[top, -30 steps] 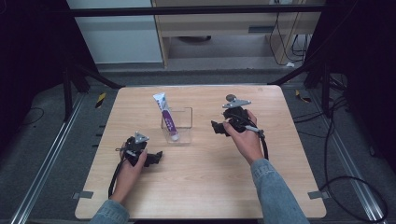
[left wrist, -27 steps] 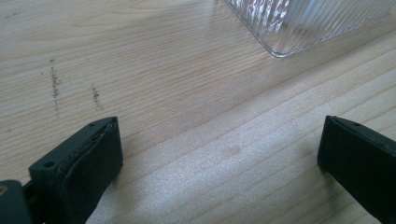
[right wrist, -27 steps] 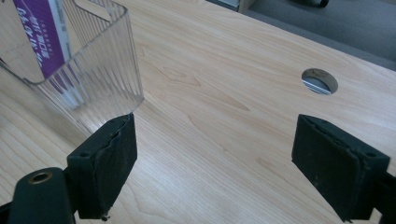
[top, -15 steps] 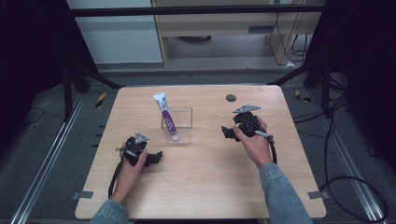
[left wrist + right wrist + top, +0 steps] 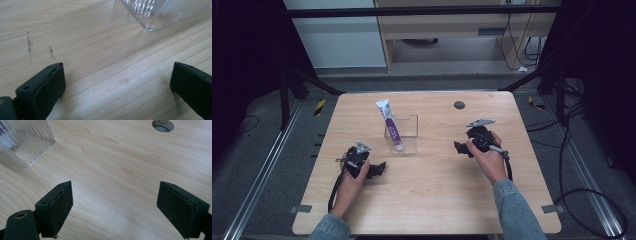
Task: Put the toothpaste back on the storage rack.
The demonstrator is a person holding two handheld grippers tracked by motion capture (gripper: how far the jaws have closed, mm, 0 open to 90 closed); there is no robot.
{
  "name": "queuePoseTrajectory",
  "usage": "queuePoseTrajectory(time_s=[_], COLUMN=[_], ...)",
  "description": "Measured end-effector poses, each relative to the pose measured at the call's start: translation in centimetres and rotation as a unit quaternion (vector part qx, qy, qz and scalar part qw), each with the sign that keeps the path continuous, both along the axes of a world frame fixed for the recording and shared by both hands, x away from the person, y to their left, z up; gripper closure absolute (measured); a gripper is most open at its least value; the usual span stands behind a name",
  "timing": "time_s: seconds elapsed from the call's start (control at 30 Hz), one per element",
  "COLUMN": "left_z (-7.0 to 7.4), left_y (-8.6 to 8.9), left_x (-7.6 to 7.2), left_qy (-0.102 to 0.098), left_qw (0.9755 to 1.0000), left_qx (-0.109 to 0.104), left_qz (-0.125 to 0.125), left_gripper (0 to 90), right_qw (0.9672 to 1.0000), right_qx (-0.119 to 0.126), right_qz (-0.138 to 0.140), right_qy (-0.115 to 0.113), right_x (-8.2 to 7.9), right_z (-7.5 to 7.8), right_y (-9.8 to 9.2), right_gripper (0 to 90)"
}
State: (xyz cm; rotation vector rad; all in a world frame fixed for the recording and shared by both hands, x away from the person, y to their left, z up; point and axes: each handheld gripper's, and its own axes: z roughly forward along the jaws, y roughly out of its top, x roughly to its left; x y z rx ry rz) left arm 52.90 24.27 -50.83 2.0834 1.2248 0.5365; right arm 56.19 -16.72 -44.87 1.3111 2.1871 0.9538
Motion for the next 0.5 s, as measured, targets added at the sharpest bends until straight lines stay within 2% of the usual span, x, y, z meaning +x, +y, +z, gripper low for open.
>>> queuePoseTrajectory(time_s=[0.2, 0.37, 0.5], left_z=[0.0, 0.0, 0.0], left_y=[0.0, 0.0, 0.0], left_x=[0.0, 0.0, 0.0], left_qy=[0.0, 0.0, 0.0], left_qw=[1.0, 1.0, 1.0], left_qx=[0.0, 0.0, 0.0], left_qz=[0.0, 0.0, 0.0], left_gripper=[0.0, 0.0, 0.0], right_qw=[0.9998, 0.9997, 0.9994], right_qx=[0.001, -0.004, 0.005], right_qz=[-0.006, -0.015, -0.026], right_qy=[0.016, 0.018, 0.023], right_x=[-0.2, -0.2, -0.1], right_z=[-1.4, -2.2, -2.9], right_y=[-0.5, -1.0, -1.8], right_gripper=[13.4, 13.9, 13.0])
